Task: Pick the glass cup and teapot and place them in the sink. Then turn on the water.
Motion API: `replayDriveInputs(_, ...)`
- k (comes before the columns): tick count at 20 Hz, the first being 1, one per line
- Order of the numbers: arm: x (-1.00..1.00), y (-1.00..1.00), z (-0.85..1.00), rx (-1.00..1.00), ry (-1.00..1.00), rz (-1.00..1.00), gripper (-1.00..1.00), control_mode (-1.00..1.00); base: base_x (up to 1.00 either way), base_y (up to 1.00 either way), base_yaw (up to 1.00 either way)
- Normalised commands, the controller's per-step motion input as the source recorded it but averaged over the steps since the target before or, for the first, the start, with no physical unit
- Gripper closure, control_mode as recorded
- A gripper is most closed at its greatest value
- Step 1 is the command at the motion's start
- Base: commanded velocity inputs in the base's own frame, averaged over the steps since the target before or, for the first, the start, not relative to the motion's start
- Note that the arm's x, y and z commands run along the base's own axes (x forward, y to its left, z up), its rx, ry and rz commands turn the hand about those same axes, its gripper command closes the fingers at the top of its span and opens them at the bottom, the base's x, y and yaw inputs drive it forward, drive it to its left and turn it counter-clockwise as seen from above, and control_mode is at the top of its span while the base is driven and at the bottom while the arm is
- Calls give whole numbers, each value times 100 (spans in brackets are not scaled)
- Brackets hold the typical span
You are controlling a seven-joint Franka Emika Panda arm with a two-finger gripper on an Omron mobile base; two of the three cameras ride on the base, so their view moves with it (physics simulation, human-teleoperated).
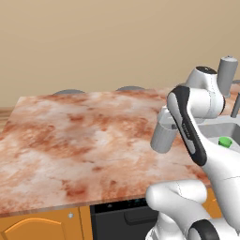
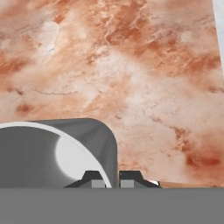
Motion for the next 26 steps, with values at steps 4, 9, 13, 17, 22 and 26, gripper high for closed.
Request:
replayDriveInputs(4,0,0,0,0,0,0,100,-100,0,0,0)
replayDriveInputs(9,0,0,0,0,0,0,100,-100,0,0,0)
replayDriveInputs(13,0,0,0,0,0,0,100,100,-10,0,0)
replayDriveInputs(17,0,0,0,0,0,0,100,100,-91,-1,0)
replayDriveInputs(22,0,0,0,0,0,0,100,100,-65,-34,-2)
replayDriveInputs(26,0,0,0,0,0,0,100,100,1,-88,0)
